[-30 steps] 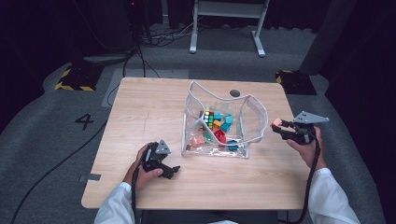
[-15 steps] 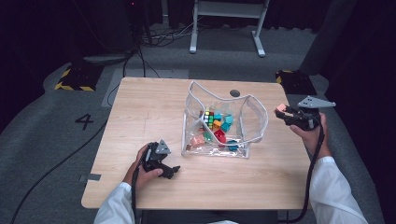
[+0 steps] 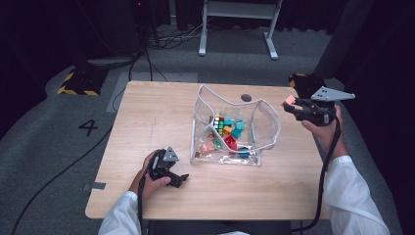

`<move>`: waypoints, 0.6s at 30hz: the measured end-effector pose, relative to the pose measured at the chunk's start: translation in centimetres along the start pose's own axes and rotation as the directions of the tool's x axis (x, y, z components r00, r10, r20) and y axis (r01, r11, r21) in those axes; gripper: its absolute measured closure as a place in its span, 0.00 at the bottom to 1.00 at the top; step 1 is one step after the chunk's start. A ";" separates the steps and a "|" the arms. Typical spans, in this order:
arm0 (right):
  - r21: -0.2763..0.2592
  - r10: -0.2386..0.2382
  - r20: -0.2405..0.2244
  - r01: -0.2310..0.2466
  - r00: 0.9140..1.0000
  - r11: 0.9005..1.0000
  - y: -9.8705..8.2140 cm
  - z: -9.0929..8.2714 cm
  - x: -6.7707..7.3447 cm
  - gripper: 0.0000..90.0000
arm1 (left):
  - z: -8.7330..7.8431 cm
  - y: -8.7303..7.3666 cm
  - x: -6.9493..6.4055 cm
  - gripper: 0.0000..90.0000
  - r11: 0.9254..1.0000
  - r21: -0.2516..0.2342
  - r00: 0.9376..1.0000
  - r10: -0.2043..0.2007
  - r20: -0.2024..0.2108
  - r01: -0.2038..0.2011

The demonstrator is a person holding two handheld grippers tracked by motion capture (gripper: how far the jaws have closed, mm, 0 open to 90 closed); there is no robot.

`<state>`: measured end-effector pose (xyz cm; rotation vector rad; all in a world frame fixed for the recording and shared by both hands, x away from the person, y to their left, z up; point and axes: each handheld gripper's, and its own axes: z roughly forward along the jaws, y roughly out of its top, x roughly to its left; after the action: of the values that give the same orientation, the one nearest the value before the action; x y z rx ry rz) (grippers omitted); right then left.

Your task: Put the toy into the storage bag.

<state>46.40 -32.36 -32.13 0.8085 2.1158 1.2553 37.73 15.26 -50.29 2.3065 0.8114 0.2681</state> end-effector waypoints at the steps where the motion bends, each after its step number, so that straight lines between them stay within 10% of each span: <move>1: 0.003 -0.006 -0.008 0.006 1.000 1.000 0.3 0.1 0.3 0.66 | 0.0 0.0 0.0 0.03 1.000 0.003 1.000 -0.003 -0.001 0.003; 10: 0.013 -0.087 -0.098 0.089 0.991 0.996 2.7 1.6 3.6 0.66 | 0.0 0.0 0.0 0.03 1.000 0.003 1.000 -0.002 -0.001 0.002; 18: 0.030 -0.168 -0.217 0.178 0.962 0.984 3.6 3.7 6.5 0.66 | 0.0 0.0 0.0 0.03 1.000 0.003 1.000 -0.002 -0.001 0.002</move>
<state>45.49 -24.15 -31.42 0.5130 2.3392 1.2477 37.71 15.26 -50.28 2.3080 0.8152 0.2671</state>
